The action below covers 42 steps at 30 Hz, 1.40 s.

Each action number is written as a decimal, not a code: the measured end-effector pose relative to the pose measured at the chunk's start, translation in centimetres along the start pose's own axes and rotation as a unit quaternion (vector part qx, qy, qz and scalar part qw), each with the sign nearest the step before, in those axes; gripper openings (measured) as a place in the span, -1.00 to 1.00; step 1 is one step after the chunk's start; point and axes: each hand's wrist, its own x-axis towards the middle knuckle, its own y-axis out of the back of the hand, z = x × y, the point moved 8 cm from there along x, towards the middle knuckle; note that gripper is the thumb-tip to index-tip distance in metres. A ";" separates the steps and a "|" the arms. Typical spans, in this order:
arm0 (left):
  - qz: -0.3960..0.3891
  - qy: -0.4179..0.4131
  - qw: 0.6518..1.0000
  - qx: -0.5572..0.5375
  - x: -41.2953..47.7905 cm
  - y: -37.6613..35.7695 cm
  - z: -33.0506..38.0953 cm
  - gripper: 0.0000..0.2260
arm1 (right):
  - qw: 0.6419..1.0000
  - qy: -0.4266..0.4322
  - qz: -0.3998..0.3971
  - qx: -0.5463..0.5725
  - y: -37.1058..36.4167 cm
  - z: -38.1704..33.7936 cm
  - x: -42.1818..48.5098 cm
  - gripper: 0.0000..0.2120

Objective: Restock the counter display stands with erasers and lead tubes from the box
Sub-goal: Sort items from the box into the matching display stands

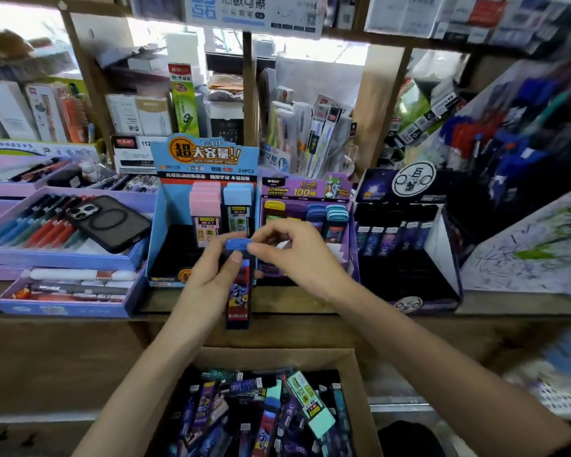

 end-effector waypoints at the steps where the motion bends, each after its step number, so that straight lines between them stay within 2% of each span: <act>1: -0.009 0.001 1.000 0.001 0.2 -0.8 0.2 -0.77 | 1.000 -0.010 0.004 0.008 0.8 0.3 -0.2 -0.97; 4: -0.041 -0.046 0.997 0.045 0.8 -3.0 1.6 -0.79 | 0.999 -0.019 0.021 0.016 3.7 1.0 -0.5 -0.96; 8: -0.032 -0.055 0.989 0.137 2.1 -4.3 1.2 -0.66 | 0.995 0.011 0.098 -0.004 9.3 1.2 0.3 -0.85; 12: -0.055 -0.106 0.927 0.356 3.3 -5.4 -0.5 -0.67 | 0.987 0.023 0.148 -0.064 13.2 2.4 1.8 -0.93; 16: -0.104 -0.116 0.879 0.451 3.2 -6.0 -2.7 -0.70 | 0.983 0.037 0.164 -0.076 13.5 3.7 3.1 -0.96; 21: -0.114 -0.111 0.866 0.473 2.8 -5.8 -3.5 -0.69 | 0.971 0.076 0.148 -0.171 12.0 4.3 3.5 -0.94; 25: -0.117 -0.111 0.875 0.457 2.8 -5.7 -3.5 -0.69 | 0.932 0.092 0.114 -0.331 10.5 5.4 3.6 -0.88; 30: -0.123 -0.116 0.875 0.454 2.8 -5.8 -3.4 -0.68 | 0.896 0.093 0.123 -0.417 10.0 5.7 3.8 -0.83; 34: -0.136 -0.124 0.878 0.442 2.6 -5.7 -2.7 -0.69 | 0.889 0.088 0.110 -0.436 9.8 5.1 3.8 -0.77; 38: -0.104 -0.157 0.889 0.417 0.8 -5.0 -0.7 -0.75 | 0.892 0.127 0.097 -0.423 9.6 3.1 1.8 -0.78; 42: -0.117 -0.144 0.900 0.395 -2.2 -4.3 -0.8 -0.79 | 0.934 0.110 0.021 -0.338 7.9 3.0 -2.1 -0.86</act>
